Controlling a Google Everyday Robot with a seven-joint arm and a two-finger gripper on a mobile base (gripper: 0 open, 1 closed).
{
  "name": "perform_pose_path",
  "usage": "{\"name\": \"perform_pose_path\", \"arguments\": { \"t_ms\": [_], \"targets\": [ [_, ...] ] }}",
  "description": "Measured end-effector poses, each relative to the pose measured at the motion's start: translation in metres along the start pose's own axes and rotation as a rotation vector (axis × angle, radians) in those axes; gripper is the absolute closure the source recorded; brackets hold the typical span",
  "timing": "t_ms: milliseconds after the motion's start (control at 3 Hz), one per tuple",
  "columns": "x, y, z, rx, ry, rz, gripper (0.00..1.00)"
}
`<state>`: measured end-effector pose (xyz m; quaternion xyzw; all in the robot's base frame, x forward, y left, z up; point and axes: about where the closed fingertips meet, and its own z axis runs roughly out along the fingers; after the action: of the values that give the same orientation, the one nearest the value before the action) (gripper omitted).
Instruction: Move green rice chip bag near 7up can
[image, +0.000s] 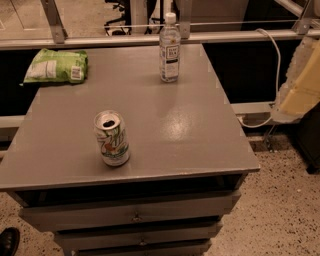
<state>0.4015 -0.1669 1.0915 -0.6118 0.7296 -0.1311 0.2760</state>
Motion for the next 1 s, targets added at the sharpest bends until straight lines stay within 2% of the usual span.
{"name": "perform_pose_path", "arguments": {
  "t_ms": [333, 667, 1000],
  "targets": [
    [0.0, 0.0, 0.0, 0.0, 0.0, 0.0, 0.0],
    [-0.028, -0.011, 0.021, 0.005, -0.084, 0.001, 0.0],
    [-0.093, -0.031, 0.084, -0.039, -0.271, 0.016, 0.0]
  ]
}}
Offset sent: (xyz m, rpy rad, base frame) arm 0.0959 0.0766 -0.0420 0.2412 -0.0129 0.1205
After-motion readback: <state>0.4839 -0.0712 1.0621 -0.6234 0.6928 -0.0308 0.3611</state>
